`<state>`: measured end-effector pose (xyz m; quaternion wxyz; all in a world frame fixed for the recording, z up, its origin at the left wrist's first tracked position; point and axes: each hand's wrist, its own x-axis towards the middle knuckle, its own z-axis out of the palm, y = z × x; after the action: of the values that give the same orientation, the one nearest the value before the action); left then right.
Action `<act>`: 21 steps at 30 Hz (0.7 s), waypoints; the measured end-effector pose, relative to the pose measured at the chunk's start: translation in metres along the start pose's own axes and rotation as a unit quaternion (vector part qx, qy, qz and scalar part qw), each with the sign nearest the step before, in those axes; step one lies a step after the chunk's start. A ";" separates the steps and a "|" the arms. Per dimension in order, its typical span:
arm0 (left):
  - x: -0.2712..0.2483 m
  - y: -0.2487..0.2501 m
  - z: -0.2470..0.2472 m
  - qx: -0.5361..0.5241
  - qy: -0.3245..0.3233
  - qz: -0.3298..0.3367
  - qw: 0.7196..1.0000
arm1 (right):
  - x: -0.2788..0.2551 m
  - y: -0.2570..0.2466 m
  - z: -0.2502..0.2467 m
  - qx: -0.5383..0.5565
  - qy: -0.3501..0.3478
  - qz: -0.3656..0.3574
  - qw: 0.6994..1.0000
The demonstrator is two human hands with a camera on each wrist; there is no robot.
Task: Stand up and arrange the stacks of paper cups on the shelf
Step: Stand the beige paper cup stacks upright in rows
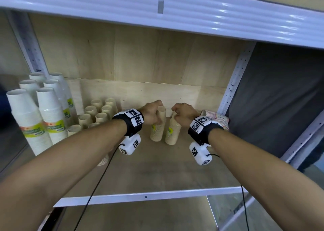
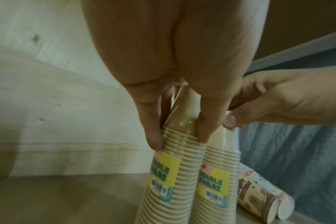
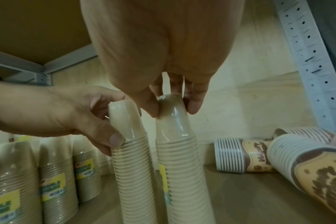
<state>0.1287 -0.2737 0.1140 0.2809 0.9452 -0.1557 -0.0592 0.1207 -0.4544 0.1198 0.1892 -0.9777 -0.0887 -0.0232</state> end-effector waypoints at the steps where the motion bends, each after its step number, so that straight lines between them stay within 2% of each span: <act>1: -0.001 0.000 0.001 -0.003 -0.003 -0.003 1.000 | -0.001 -0.003 -0.001 0.007 -0.004 -0.002 1.000; 8: -0.004 -0.003 0.015 -0.002 -0.022 -0.012 1.000 | -0.008 -0.012 0.001 -0.004 -0.061 -0.018 0.998; 13: 0.000 -0.004 0.016 -0.006 -0.008 -0.007 1.000 | -0.008 -0.011 0.001 -0.009 -0.042 0.012 0.999; 17: 0.002 0.003 0.007 0.003 0.005 0.015 1.000 | -0.008 -0.011 -0.002 -0.038 -0.029 0.063 0.997; 21: 0.003 0.008 0.000 0.031 0.016 0.054 0.998 | -0.009 -0.014 -0.002 -0.041 -0.042 0.059 0.997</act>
<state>0.1292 -0.2804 0.1183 0.2569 0.9444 -0.2037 -0.0243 0.1097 -0.4439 0.1261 0.1463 -0.9882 -0.0381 0.0258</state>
